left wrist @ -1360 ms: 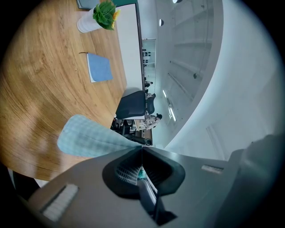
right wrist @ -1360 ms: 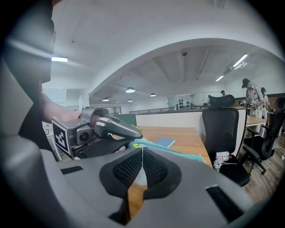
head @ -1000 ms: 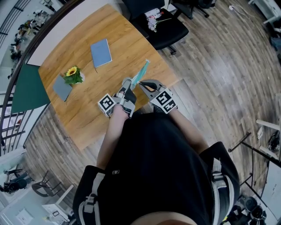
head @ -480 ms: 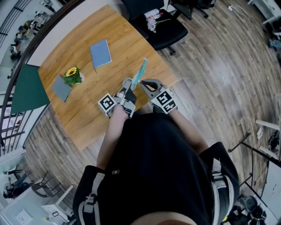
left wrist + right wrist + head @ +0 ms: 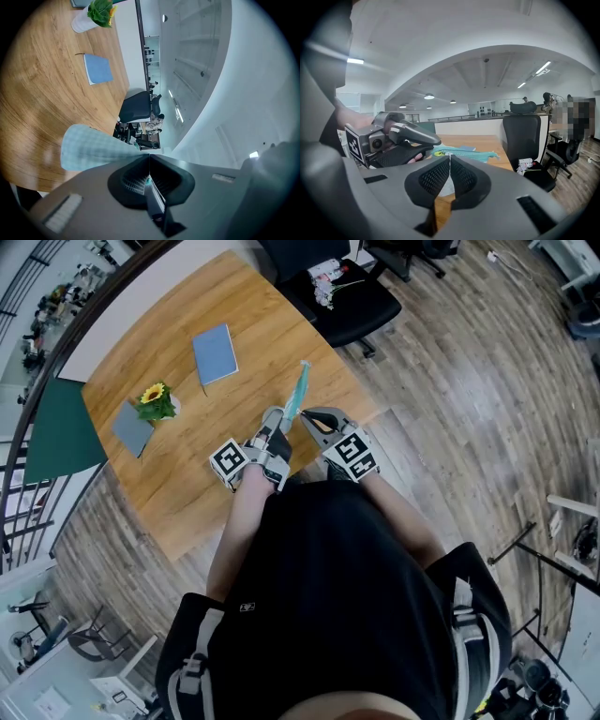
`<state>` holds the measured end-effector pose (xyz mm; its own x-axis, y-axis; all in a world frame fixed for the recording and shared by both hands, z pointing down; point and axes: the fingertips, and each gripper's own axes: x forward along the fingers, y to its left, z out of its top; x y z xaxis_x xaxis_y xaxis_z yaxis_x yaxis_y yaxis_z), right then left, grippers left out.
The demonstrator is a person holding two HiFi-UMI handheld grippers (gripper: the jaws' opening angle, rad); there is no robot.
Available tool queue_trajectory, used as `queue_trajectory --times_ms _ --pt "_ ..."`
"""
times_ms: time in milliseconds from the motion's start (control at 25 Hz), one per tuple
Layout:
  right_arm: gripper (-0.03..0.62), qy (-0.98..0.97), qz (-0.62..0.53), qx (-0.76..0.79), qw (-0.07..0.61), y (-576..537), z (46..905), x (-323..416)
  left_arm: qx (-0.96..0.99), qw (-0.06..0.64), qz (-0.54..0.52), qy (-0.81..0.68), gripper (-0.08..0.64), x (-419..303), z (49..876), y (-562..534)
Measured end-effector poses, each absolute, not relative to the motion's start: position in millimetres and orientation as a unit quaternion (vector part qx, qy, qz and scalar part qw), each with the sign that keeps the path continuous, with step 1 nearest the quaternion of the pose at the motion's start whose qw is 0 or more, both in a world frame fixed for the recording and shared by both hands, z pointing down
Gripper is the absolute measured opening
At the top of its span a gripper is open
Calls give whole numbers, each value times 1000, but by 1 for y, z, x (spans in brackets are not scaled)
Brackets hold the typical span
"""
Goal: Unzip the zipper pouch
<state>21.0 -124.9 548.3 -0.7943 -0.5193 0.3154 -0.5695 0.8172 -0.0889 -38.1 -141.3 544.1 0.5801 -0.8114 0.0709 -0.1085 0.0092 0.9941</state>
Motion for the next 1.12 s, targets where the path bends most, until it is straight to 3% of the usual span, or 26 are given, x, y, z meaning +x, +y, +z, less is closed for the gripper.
queue_trajectory --times_ms 600,960,1120 --pt "6 -949 59 280 131 -124 537 18 641 609 -311 -350 12 -41 539 -144" --pt "5 -955 41 263 128 -114 532 18 635 625 -320 -322 61 -35 546 -141" --pt "6 -955 42 265 128 -114 532 20 633 636 -319 -305 38 -30 547 -140"
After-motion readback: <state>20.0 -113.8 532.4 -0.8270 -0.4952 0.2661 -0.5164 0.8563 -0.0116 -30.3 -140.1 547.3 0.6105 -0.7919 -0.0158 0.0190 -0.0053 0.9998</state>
